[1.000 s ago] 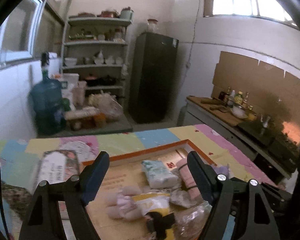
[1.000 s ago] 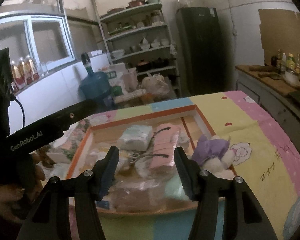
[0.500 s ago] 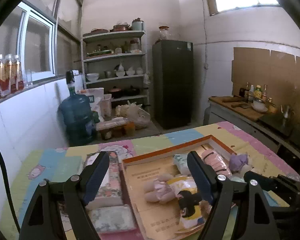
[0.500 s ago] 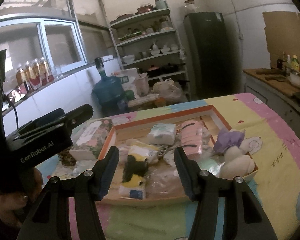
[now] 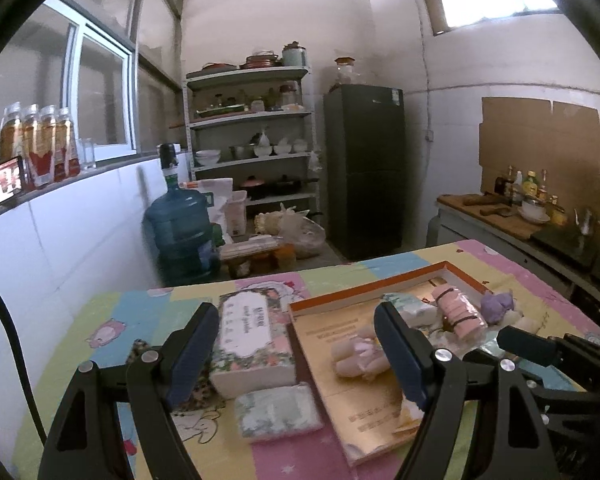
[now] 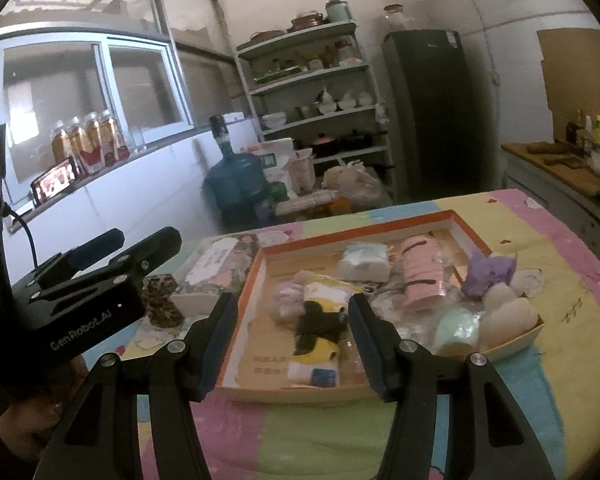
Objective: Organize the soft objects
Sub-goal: 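Withdraw both open grippers up out of the box, then move both open grippers toward the leopard scrunchie and white Flower tissue pack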
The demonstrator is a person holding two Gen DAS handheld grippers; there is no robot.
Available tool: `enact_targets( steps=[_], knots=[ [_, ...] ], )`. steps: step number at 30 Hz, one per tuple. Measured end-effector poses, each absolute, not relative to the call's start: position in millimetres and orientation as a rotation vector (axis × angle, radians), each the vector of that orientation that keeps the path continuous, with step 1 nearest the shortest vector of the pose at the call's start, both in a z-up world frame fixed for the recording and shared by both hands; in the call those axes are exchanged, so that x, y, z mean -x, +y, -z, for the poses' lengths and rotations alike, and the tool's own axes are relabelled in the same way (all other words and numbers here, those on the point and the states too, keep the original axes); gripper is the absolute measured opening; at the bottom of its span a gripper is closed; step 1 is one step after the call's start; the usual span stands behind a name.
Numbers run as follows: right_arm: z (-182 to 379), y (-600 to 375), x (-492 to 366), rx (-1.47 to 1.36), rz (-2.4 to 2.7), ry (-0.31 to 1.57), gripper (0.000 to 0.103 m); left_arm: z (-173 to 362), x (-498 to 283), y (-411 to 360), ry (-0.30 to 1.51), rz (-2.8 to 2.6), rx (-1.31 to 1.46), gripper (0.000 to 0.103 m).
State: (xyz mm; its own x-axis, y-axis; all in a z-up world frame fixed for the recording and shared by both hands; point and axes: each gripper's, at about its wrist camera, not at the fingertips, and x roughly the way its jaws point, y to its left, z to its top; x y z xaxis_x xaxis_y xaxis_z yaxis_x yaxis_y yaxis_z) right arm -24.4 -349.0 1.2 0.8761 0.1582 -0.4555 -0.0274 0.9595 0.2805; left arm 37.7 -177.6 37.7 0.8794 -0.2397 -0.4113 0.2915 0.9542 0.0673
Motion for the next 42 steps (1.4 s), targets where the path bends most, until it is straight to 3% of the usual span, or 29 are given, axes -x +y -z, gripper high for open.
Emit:
enact_targets(
  steps=[42],
  knots=[
    [25,-236,11,-0.250,-0.223,0.577,0.059,0,-1,-13,0.429,0.205,0.037,0.080]
  ],
)
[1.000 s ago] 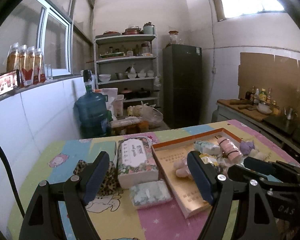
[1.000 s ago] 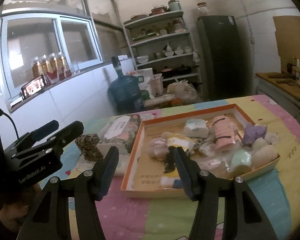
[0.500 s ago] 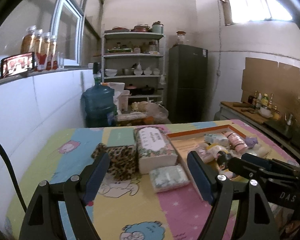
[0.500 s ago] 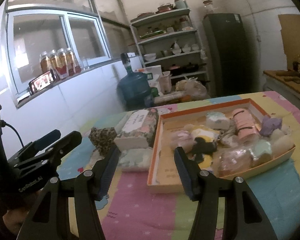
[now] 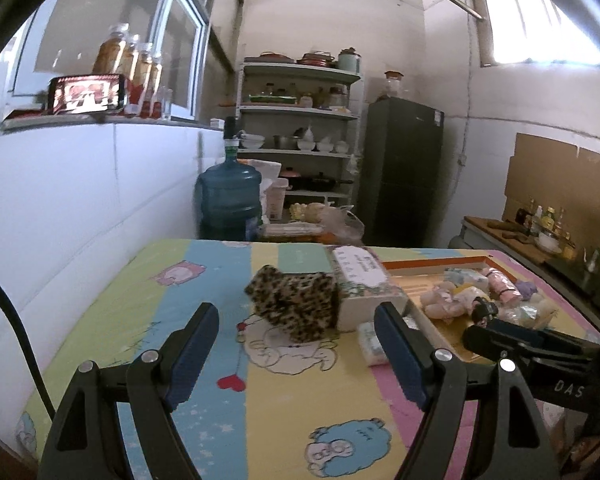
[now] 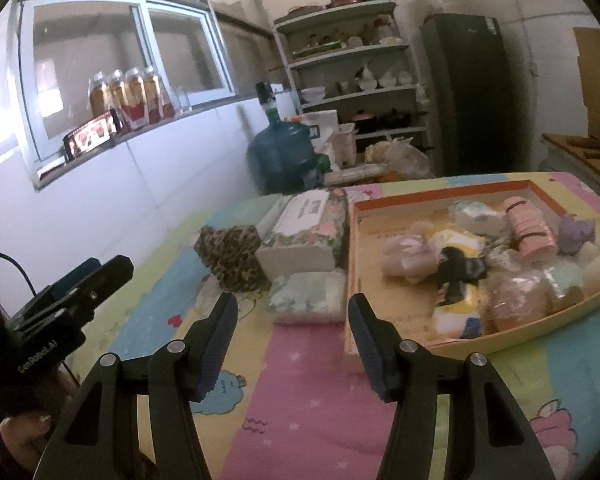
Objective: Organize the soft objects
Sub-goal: 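Move both open grippers toward the leopard scrunchie and white Flower tissue pack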
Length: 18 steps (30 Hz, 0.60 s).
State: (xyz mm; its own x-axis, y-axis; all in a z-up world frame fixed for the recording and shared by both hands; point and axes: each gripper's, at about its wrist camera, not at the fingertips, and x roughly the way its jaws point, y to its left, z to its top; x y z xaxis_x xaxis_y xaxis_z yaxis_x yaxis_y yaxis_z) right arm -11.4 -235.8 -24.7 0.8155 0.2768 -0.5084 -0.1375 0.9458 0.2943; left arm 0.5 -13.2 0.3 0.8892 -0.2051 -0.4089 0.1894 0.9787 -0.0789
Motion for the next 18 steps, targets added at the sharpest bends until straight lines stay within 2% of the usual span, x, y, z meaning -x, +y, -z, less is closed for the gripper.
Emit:
enact_targets(
  steps=[7,10,18],
  knots=[
    [36,-207,-9,-0.206,-0.262,0.638,0.060,12,-7,14,0.454,0.186,0.081,0.080],
    [41,-196,-22,-0.166,-0.308,0.673,0.073,16,-9,23,0.467,0.180,0.096,0.080],
    [41,-179,-70,0.181,-0.499,0.748,0.074,22,-14,41,0.476,0.180,0.124,0.080]
  ],
)
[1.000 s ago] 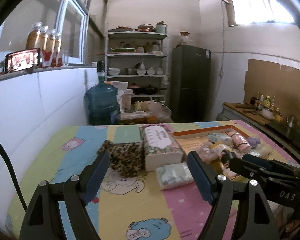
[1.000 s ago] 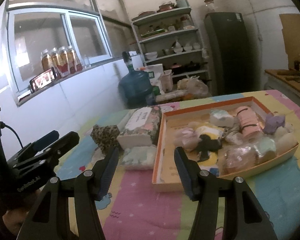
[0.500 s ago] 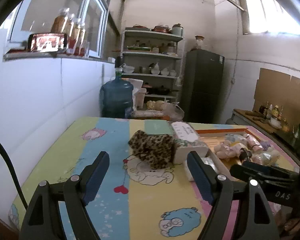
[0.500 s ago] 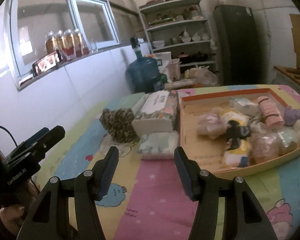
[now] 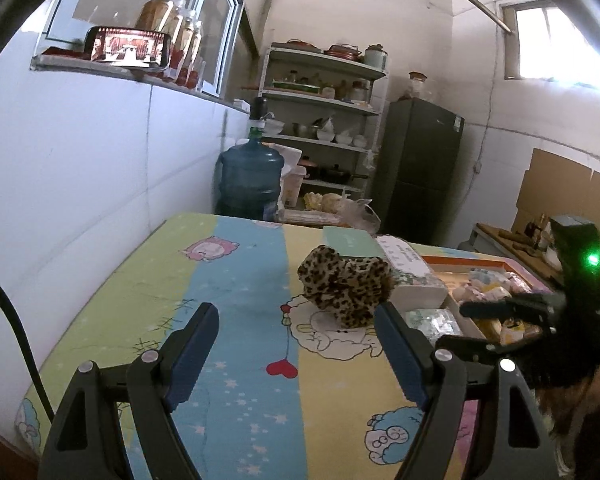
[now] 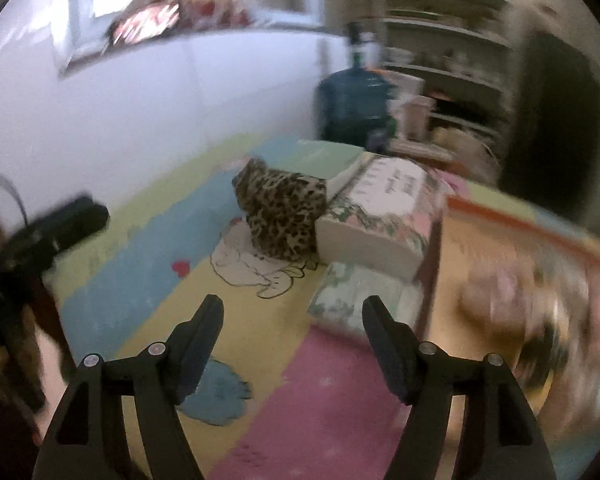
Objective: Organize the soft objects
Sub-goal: 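Move both open grippers toward the leopard scrunchie and white Flower tissue pack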
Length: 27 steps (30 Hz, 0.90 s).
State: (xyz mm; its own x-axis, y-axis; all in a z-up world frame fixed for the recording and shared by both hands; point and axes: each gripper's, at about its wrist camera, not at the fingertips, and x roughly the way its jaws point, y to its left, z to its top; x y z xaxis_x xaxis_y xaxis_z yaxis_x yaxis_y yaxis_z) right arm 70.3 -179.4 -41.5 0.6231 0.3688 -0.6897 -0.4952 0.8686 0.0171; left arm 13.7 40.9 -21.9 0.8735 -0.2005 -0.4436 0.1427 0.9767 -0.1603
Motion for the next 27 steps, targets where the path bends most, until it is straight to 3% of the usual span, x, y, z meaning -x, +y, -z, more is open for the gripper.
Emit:
enact_targets(
  steps=[4,27],
  knots=[
    [43,-183,-96,0.327,-0.591,0.805,0.074,24,-15,46,0.476,0.178,0.143,0.080],
    [72,-201,-148,0.205,-0.684,1.097,0.074,32,-29,56,0.515,0.203,0.190,0.080]
  ],
)
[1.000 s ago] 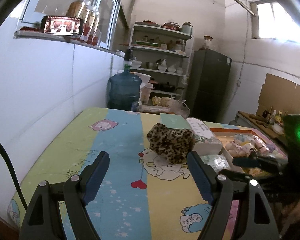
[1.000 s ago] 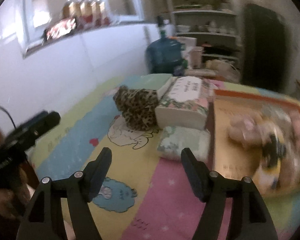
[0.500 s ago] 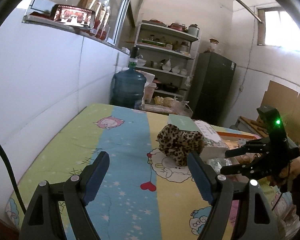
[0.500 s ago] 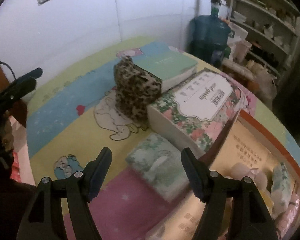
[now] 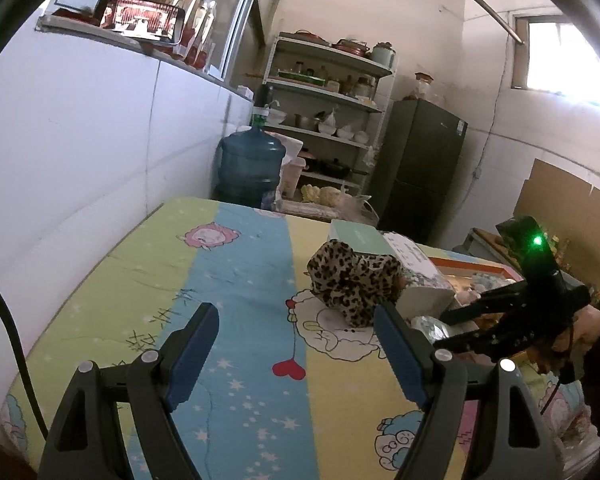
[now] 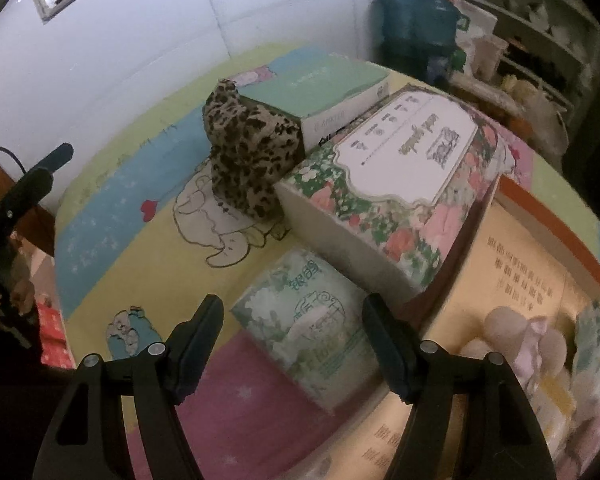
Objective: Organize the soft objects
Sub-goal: 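Move both open grippers toward the leopard scrunchie and white Flower tissue pack, then grasp the white Flower tissue pack with the right gripper while the left grasps the leopard scrunchie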
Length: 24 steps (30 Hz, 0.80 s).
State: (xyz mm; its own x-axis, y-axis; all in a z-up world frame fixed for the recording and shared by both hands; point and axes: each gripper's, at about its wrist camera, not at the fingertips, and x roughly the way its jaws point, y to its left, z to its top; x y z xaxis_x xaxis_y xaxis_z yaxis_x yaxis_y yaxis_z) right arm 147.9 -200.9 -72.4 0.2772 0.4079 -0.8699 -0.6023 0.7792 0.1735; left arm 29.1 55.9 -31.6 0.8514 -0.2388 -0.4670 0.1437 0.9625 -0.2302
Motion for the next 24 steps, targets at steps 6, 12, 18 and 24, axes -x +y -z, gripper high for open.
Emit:
enact_targets(
  steps=[6,12,18,24],
  knots=[
    [65,-185,-128,0.256,-0.721,1.134,0.074,35,-33,54,0.532,0.214,0.201,0.080],
    [60,-176,-123,0.421,-0.736,1.079,0.074,37,-34,54,0.538,0.218,0.204,0.080],
    [60,-162,-108,0.643,-0.871,1.070,0.078,38,-34,60,0.542,0.204,0.224,0.080],
    [72,-158,-113,0.718,-0.867,1.090,0.078,39,-35,58,0.552,0.209,0.223,0.080]
  ],
)
